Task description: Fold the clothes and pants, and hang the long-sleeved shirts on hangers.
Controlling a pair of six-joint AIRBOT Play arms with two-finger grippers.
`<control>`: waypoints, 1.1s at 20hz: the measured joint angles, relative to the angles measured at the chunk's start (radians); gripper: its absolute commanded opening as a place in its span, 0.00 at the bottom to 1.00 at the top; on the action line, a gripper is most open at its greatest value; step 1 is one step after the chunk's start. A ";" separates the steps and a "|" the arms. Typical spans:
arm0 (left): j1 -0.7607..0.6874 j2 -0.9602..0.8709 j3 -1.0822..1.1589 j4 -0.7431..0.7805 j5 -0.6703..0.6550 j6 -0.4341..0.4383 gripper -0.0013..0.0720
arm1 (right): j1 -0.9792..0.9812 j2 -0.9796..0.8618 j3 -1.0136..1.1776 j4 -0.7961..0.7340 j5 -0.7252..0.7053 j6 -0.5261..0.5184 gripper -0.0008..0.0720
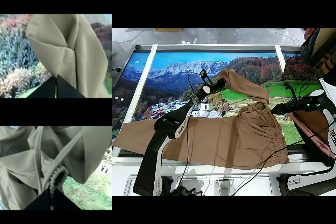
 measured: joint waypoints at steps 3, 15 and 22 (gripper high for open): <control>0.000 0.033 0.002 0.006 0.026 0.017 0.03 | 0.000 0.003 0.000 0.000 0.001 0.000 0.05; 0.045 0.415 0.003 0.768 -0.178 0.184 0.03 | 0.000 0.042 0.000 -0.001 -0.091 0.105 0.05; 0.200 0.621 0.003 1.094 -0.551 0.192 0.03 | 0.000 0.045 0.000 0.003 -0.203 0.201 0.05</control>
